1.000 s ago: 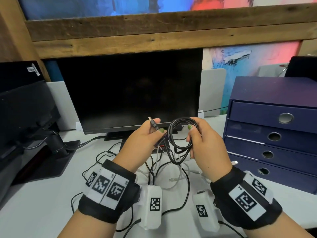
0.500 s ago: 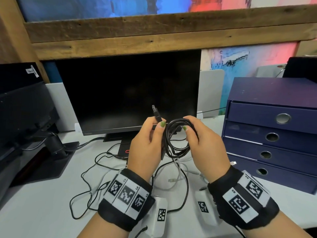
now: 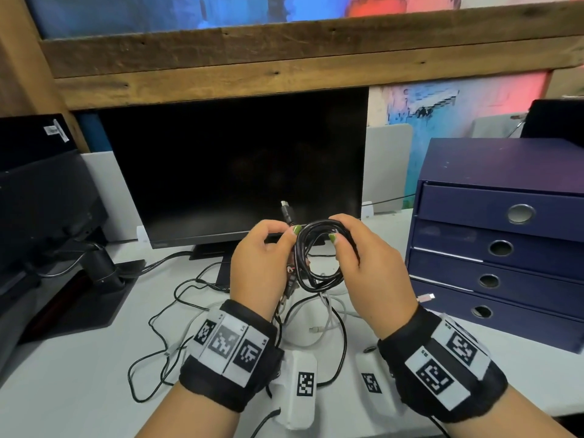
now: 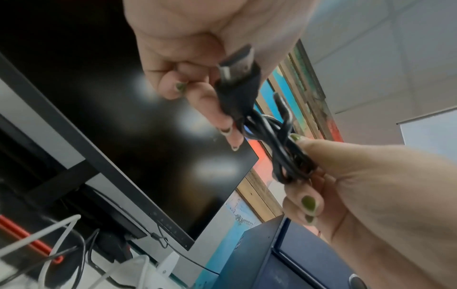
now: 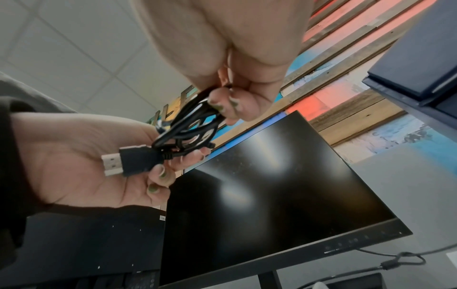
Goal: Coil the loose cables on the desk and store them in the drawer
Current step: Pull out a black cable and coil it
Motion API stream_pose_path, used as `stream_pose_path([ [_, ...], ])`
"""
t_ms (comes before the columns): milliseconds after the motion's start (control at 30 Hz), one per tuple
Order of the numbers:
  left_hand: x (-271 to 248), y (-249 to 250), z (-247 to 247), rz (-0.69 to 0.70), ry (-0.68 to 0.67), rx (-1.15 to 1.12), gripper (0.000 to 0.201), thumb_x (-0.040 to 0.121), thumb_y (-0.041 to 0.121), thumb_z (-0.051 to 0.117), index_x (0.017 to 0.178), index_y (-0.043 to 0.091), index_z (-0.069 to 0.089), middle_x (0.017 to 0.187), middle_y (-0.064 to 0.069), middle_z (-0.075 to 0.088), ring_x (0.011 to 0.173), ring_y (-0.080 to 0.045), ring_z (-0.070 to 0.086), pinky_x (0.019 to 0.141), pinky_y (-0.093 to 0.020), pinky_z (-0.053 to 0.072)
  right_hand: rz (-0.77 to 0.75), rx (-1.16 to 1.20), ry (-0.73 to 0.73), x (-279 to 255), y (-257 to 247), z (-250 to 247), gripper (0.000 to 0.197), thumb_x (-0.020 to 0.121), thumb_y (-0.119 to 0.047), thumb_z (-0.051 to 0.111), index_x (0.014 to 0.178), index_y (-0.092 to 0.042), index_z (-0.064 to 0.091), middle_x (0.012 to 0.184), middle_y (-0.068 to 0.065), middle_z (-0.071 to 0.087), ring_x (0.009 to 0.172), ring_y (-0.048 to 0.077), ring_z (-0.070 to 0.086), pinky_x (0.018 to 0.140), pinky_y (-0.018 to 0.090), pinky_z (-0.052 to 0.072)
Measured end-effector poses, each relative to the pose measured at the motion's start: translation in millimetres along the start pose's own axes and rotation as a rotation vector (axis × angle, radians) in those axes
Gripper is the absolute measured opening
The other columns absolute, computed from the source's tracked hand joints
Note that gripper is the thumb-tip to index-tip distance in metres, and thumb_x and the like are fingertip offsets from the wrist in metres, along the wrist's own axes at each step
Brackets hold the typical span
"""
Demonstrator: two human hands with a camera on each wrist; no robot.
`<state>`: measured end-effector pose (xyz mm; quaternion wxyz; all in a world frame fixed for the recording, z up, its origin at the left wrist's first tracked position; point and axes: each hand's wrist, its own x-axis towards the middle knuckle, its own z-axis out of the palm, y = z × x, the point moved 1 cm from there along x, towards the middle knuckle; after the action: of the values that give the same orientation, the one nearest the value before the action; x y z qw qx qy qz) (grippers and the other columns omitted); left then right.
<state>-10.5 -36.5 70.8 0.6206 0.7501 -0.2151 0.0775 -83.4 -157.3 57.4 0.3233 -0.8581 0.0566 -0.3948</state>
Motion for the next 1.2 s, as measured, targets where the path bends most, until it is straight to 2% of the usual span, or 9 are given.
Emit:
stream_pose_path([
  [167, 4, 0, -2, 0.0, 0.029, -0.004, 0.014, 0.086, 0.024, 0.068, 0.099, 0.026, 0.063, 0.054, -0.005, 0.065, 0.044, -0.016, 0.058, 0.05, -0.032, 0.052, -0.037, 0.009, 0.006, 1, -3, -1, 0.026, 0.099, -0.023, 0.042, 0.122, -0.024, 0.054, 0.094, -0.018, 0.056, 0.079, -0.008, 0.052, 0.072, -0.001, 0.036],
  [300, 1, -2, -1, -0.05, -0.103, -0.015, 0.017, 0.088, 0.015, 0.061, 0.092, 0.026, 0.073, 0.057, 0.003, 0.068, 0.043, -0.014, 0.055, 0.038, -0.022, 0.04, -0.097, 0.005, -0.002, 4, -6, -3, 0.026, 0.099, -0.021, 0.043, 0.122, -0.023, 0.055, 0.098, -0.017, 0.057, 0.084, -0.003, 0.05, 0.076, -0.003, 0.035],
  [400, 4, -2, -1, -0.067, -0.187, -0.052, 0.018, 0.09, 0.011, 0.057, 0.09, 0.022, 0.071, 0.067, 0.004, 0.069, 0.057, -0.016, 0.061, 0.052, -0.028, 0.05, -0.112, -0.015, 0.001, 8, -5, -5, 0.027, 0.099, -0.02, 0.043, 0.123, -0.022, 0.056, 0.1, -0.016, 0.057, 0.092, -0.006, 0.044, 0.077, -0.004, 0.033],
  [633, -6, 15, -7, 0.039, -0.318, -0.092, 0.051, 0.084, 0.068, 0.045, 0.088, 0.027, 0.075, 0.061, -0.004, 0.065, 0.08, -0.034, 0.065, 0.083, -0.045, 0.055, -0.189, -0.062, 0.037, 16, -5, -11, 0.026, 0.099, -0.017, 0.045, 0.122, -0.021, 0.057, 0.096, -0.014, 0.058, 0.087, -0.007, 0.043, 0.077, -0.003, 0.033],
  [733, -5, 13, -10, 0.076, -0.366, -0.095, 0.07, 0.073, 0.074, 0.046, 0.09, 0.011, 0.072, 0.071, -0.021, 0.064, 0.072, -0.023, 0.065, 0.087, -0.046, 0.051, -0.231, -0.1, 0.019, 19, -9, -14, 0.027, 0.099, -0.019, 0.043, 0.122, -0.023, 0.056, 0.097, -0.006, 0.065, 0.083, 0.002, 0.051, 0.074, 0.007, 0.04],
  [800, -5, 14, -11, 0.078, -0.385, -0.101, 0.057, 0.073, 0.065, 0.051, 0.085, 0.013, 0.073, 0.082, -0.018, 0.069, 0.069, -0.017, 0.063, 0.08, -0.042, 0.051, -0.261, -0.131, 0.015, 20, -13, -14, 0.028, 0.098, -0.022, 0.041, 0.121, -0.025, 0.056, 0.094, -0.002, 0.065, 0.081, 0.008, 0.056, 0.071, 0.016, 0.045],
  [933, -10, 15, -11, 0.113, -0.359, -0.074, 0.024, 0.077, 0.032, 0.057, 0.095, 0.034, 0.073, 0.094, -0.015, 0.07, 0.092, -0.037, 0.062, 0.087, -0.054, 0.051, -0.287, -0.161, 0.005, 21, -14, -13, 0.03, 0.098, -0.026, 0.038, 0.122, -0.024, 0.056, 0.088, -0.002, 0.064, 0.078, 0.011, 0.057, 0.067, 0.023, 0.048],
  [1067, -11, 15, -11, 0.121, -0.349, -0.106, 0.024, 0.079, 0.032, 0.061, 0.101, 0.034, 0.071, 0.095, -0.016, 0.067, 0.092, -0.039, 0.059, 0.087, -0.056, 0.05, -0.263, -0.145, -0.044, 23, -12, -14, 0.028, 0.1, -0.025, 0.038, 0.122, -0.024, 0.056, 0.091, -0.003, 0.064, 0.08, 0.008, 0.056, 0.07, 0.018, 0.044],
  [1200, -8, 9, -8, 0.122, -0.278, -0.075, 0.017, 0.084, 0.03, 0.058, 0.094, 0.034, 0.071, 0.086, -0.013, 0.067, 0.086, -0.036, 0.063, 0.08, -0.057, 0.051, -0.204, -0.069, -0.074, 22, -9, -11, 0.026, 0.101, -0.019, 0.039, 0.119, -0.022, 0.057, 0.082, -0.026, 0.05, 0.082, -0.015, 0.049, 0.074, -0.001, 0.035],
])
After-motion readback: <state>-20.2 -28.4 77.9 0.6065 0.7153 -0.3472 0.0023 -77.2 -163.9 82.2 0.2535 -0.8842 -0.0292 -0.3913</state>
